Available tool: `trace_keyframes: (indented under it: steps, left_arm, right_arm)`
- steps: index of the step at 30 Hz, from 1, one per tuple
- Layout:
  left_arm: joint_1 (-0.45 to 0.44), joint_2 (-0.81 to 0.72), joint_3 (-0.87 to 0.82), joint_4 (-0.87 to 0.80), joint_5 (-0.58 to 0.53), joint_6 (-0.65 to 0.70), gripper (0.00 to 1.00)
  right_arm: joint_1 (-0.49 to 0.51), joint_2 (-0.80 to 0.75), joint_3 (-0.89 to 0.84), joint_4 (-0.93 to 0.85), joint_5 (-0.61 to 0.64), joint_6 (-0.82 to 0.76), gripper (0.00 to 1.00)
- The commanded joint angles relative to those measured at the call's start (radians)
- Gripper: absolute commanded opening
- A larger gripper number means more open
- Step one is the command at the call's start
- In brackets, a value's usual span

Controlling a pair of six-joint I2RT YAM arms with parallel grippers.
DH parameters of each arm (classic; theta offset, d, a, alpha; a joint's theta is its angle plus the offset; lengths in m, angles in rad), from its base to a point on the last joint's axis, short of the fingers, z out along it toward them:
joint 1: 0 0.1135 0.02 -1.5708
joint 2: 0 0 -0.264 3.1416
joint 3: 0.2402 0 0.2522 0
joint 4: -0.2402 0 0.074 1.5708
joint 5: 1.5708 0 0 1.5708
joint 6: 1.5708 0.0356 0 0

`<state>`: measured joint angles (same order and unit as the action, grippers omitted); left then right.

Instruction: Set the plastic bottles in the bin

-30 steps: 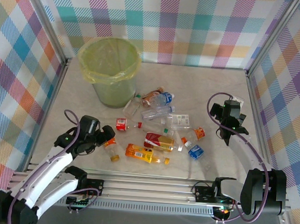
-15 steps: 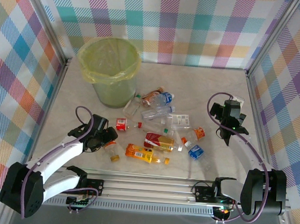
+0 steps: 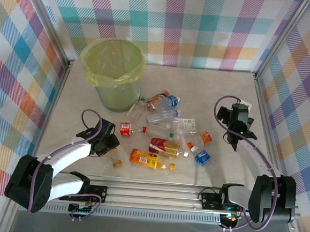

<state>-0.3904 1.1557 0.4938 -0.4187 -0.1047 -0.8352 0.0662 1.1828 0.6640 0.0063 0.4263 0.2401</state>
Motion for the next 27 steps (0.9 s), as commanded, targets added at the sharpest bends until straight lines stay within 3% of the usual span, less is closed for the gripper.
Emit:
trace_keyframes:
  steps: [1, 10, 15, 27]
  left_arm:
    - [-0.010, -0.032, -0.004, -0.042, -0.042, -0.006, 0.55]
    - [-0.010, -0.274, 0.106, -0.267, -0.144, 0.031, 0.43]
    - [-0.010, -0.364, 0.242, -0.365, -0.192, 0.092, 0.41]
    - [-0.006, -0.277, 0.650, -0.311, -0.364, 0.316, 0.40]
  right_arm:
    - [0.006, 0.002, -0.001, 0.024, -0.004, 0.004, 1.00]
    - [0.006, 0.002, 0.002, 0.018, -0.008, 0.010, 1.00]
    - [0.006, -0.006, 0.004, 0.014, 0.002, 0.017, 1.00]
    - [0.006, -0.026, 0.101, -0.126, -0.044, 0.058, 1.00]
